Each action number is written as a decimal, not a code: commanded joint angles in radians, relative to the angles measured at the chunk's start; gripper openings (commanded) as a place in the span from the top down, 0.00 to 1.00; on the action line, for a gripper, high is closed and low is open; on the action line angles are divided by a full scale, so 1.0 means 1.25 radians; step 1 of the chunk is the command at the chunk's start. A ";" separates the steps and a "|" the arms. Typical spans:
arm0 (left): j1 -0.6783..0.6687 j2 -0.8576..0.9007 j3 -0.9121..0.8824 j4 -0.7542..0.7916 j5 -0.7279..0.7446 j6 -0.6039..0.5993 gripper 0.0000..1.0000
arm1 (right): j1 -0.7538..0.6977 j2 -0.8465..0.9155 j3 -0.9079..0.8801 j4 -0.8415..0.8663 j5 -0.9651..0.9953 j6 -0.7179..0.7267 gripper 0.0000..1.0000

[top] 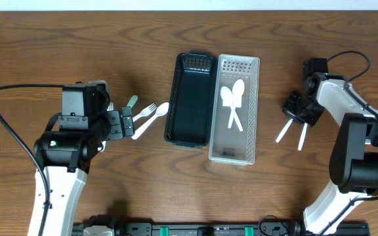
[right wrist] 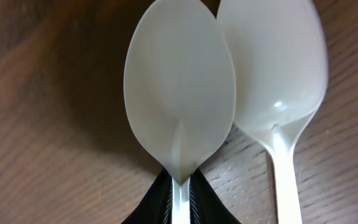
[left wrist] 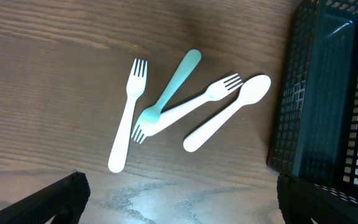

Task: Pack container
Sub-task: 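Grasp the next white spoon with the right gripper, then drop the spoon into the clear basket with the right gripper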

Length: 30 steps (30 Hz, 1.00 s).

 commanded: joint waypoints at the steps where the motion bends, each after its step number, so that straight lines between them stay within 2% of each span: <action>1: 0.005 0.002 0.015 -0.002 -0.010 0.013 0.02 | 0.016 -0.040 0.009 -0.038 -0.017 -0.011 0.90; 5: 0.005 0.002 0.015 -0.002 -0.010 0.013 0.02 | 0.020 -0.150 0.069 -0.088 -0.023 -0.055 0.99; 12: 0.005 0.002 0.015 -0.002 -0.010 0.013 0.02 | 0.103 -0.353 0.089 -0.059 -0.038 -0.076 0.99; 16: 0.005 0.002 0.015 -0.002 -0.009 0.013 0.02 | 0.181 -0.365 0.089 -0.036 -0.038 -0.063 0.99; 20: 0.005 0.002 0.015 -0.002 -0.010 0.013 0.02 | 0.263 -0.303 0.087 -0.018 -0.038 -0.050 0.98; 22: 0.005 0.002 0.015 -0.002 -0.010 0.013 0.02 | 0.305 -0.254 0.087 -0.002 -0.038 -0.049 0.95; 26: 0.005 0.002 0.015 -0.002 -0.010 0.013 0.02 | 0.364 -0.159 0.087 0.045 -0.039 -0.049 0.76; 30: 0.005 0.002 0.015 -0.002 -0.010 0.013 0.02 | 0.383 -0.136 0.090 0.088 -0.045 -0.049 0.67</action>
